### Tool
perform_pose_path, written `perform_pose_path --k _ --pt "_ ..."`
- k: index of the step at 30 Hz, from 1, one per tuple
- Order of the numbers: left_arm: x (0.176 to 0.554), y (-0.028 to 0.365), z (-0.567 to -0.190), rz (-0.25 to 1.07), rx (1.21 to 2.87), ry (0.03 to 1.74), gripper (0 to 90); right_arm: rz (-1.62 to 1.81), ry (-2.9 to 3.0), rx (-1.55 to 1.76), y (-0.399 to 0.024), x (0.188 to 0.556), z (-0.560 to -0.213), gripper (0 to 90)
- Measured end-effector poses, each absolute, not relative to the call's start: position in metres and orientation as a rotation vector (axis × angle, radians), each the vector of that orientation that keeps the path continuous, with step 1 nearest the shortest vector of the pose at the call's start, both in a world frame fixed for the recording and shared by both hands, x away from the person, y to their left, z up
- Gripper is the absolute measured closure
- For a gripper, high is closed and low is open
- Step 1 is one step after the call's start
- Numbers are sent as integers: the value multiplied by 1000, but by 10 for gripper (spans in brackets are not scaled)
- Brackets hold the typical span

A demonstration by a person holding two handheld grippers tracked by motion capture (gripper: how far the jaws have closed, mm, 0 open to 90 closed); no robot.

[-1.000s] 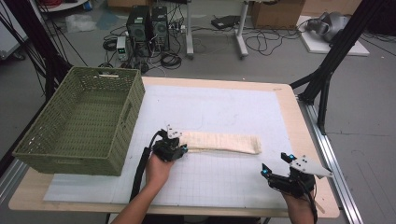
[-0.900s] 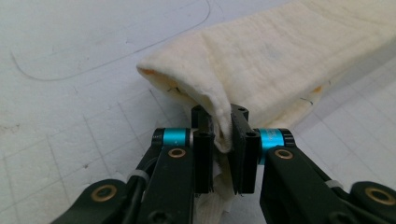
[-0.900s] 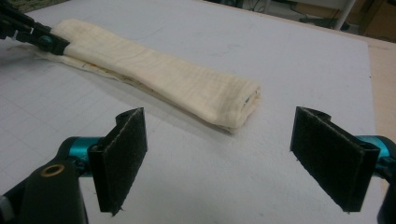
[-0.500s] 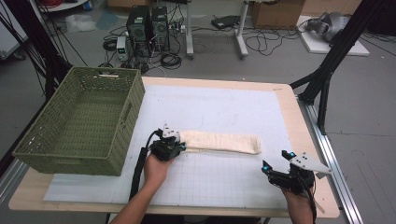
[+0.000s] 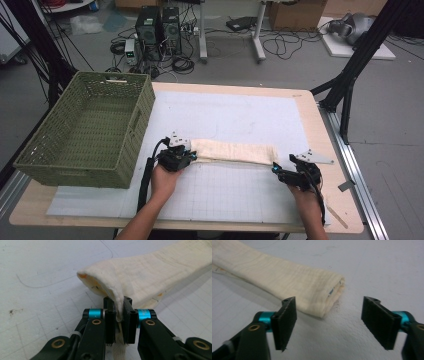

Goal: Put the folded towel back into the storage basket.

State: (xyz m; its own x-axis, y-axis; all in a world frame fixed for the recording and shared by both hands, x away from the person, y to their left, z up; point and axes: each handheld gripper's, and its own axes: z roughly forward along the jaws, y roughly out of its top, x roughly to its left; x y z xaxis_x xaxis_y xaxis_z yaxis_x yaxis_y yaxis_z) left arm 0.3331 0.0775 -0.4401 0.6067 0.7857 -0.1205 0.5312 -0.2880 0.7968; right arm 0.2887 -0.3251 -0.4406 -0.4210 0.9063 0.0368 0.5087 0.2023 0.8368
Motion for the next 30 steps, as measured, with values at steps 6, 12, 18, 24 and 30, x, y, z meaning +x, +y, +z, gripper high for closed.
perform_pose_path --k 6,12,18,24,30 --pt "333 79 -440 391 1981 1034 827 1076 2018 1296 -310 302 -444 353" --pt "333 79 -440 391 1981 1031 826 1014 2024 1320 -308 312 -448 373" --pt "334 80 -441 385 1987 1027 825 975 2073 1332 -304 316 -450 486" --pt "334 79 -443 380 2000 1022 824 1014 2048 1503 -305 321 -450 499" --pt "334 79 -445 391 2007 1013 821 1004 2036 1508 -302 320 -450 541"
